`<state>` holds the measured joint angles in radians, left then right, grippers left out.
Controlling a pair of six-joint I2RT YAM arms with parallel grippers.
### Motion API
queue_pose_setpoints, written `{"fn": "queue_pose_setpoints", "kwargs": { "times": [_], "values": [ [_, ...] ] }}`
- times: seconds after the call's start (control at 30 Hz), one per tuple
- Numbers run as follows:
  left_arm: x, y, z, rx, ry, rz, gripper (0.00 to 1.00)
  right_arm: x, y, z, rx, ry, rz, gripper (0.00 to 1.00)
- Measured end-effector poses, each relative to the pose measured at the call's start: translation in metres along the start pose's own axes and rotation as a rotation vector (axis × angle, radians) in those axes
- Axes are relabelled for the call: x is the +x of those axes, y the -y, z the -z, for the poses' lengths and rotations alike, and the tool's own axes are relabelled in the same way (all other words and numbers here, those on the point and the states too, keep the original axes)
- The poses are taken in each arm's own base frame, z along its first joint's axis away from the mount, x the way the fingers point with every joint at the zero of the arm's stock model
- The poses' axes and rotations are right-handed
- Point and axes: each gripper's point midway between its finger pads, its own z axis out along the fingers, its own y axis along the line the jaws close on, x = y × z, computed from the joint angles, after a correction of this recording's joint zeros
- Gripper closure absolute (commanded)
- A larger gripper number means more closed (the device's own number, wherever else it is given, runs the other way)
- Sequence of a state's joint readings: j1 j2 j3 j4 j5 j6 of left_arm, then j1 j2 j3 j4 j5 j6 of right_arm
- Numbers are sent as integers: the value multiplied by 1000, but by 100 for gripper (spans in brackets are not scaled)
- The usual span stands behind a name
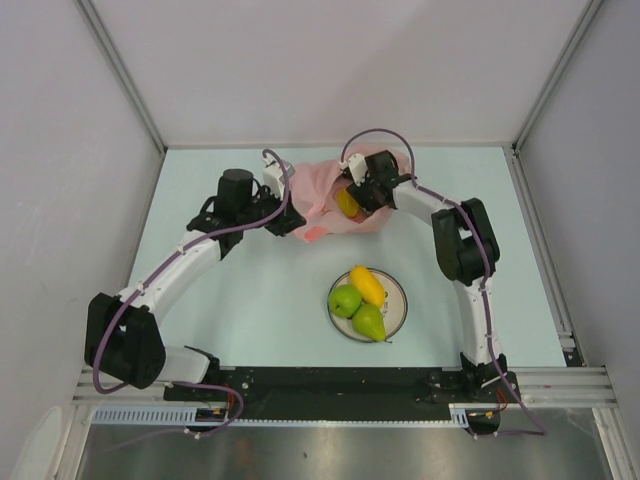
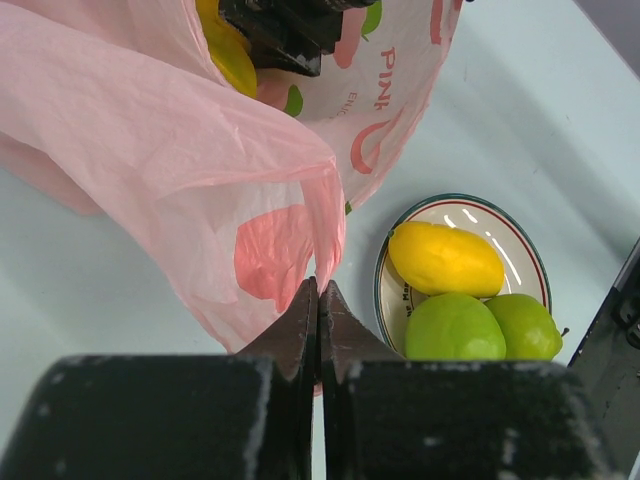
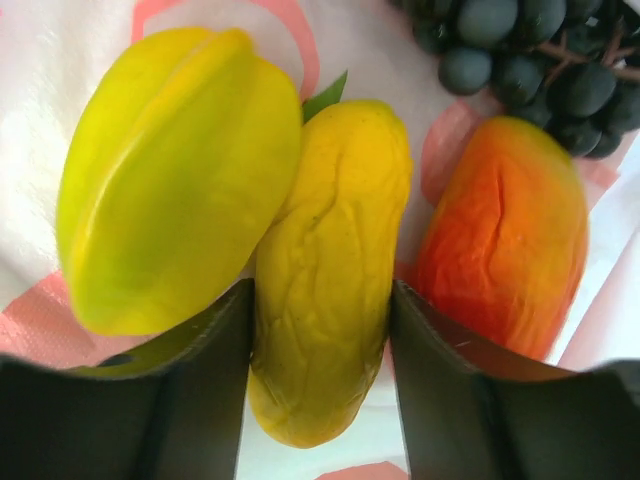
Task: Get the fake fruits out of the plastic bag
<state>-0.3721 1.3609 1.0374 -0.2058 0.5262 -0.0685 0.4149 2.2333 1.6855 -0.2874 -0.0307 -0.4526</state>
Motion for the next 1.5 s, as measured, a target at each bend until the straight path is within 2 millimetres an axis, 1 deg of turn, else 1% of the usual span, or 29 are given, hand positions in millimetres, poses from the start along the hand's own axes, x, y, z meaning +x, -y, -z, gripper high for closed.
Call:
{"fn": "queue_pose_setpoints", "kwargs": {
  "times": [0.07,0.1,0.2,0.27,0.37,0.4,0.47,0.5,0.53,0.57,0.7,0.8,0.9,1.0,1.13,1.23,1.27,1.37,1.43,1.5],
  "values": [
    [0,0,0,0,0,0,100,-5,1,1,-4,11,6,60],
    [0,0,0,0,0,0,100,-7,1,1,-7,16,9,65],
    [0,0,0,0,-1,0,100,-12,2,2,-12,29,18,72],
    [0,0,0,0,-1,-1,99,-15,2,5,-17,35,21,74],
    [0,0,0,0,0,-1,100,-21,2,15,-24,45,22,78],
    [0,0,0,0,0,-1,100,-24,2,20,-24,53,22,81],
    [0,0,0,0,1,-1,100,-35,4,37,-23,83,24,85],
    [0,0,0,0,1,-1,100,-43,5,48,-23,108,25,87],
    [0,0,0,0,1,-2,100,-50,6,58,-22,128,26,92],
    [0,0,0,0,1,-2,100,-57,6,68,-26,152,25,100],
    [0,0,0,0,1,-2,100,-81,5,108,-41,239,19,100],
    [-1,0,0,0,2,-2,100,-89,-3,129,-69,278,14,100],
    [-1,0,0,-1,3,-4,100,-88,-14,148,-100,292,5,100],
    [-1,0,0,-2,3,-10,100,-82,-24,171,-132,297,-12,100],
    [-1,-1,0,-3,3,-11,100,-78,-37,208,-169,326,-36,100],
    [-1,-1,0,-3,3,-11,100,-70,-48,238,-202,346,-64,100],
    [-1,-1,0,-3,3,-11,100,-64,-55,248,-220,351,-69,100],
    [-1,-1,1,-3,3,-11,100,-40,-73,265,-277,328,-77,100],
    [-2,0,1,-3,4,-11,100,-21,-87,269,-325,292,-83,100],
    [-2,-1,1,-3,5,-12,100,2,-103,266,-381,238,-97,100]
  ]
}}
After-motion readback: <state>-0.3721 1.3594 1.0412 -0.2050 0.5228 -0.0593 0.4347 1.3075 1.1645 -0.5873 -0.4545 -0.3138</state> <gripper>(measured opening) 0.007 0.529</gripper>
